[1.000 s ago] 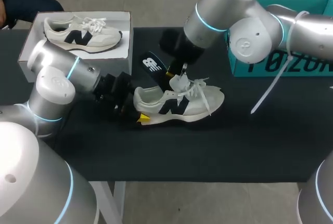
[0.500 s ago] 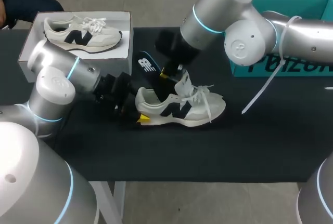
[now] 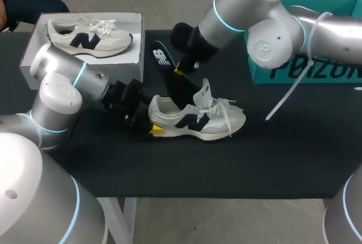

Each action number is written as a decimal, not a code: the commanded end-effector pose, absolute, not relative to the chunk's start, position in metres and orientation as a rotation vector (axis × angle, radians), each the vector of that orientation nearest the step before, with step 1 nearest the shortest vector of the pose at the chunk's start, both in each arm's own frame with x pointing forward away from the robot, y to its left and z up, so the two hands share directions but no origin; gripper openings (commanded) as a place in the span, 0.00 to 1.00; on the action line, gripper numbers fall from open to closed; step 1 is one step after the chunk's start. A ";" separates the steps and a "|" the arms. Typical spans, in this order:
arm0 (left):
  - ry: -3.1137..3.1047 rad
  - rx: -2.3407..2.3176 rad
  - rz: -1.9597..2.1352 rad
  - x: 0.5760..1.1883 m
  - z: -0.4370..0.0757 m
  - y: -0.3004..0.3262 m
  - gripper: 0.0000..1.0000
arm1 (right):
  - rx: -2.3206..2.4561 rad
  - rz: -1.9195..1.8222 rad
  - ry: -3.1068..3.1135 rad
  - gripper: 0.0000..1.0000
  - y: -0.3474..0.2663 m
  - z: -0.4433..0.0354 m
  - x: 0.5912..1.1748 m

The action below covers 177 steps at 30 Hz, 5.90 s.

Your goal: Take the shoe out of the shoebox, open the shoe tongue, remove and reinsert the insole, then place the shoe into the shoebox

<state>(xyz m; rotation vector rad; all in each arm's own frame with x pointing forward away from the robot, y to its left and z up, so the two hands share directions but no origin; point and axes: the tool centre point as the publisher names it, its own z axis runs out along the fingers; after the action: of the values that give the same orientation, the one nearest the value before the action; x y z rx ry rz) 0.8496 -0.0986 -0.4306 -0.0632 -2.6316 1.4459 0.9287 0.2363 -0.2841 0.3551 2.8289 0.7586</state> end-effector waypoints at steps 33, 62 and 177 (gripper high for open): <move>-2.634 -0.064 1.443 0.849 -0.432 -0.100 0.00 | 0.331 1.075 2.504 0.00 0.183 -0.114 0.886; -2.634 -0.064 1.443 0.849 -0.432 -0.100 0.00 | 0.388 1.376 2.369 0.00 0.167 -0.067 0.870; -2.636 -0.062 1.415 0.848 -0.428 -0.096 1.00 | 0.803 1.670 2.396 0.00 0.143 -0.027 0.753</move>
<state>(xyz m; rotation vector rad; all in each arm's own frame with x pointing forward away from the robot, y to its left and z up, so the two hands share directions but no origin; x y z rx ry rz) 0.8490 -0.0986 -0.4310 -0.0624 -2.6309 1.4437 0.7508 0.1402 -0.0255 0.8021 2.3958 1.6718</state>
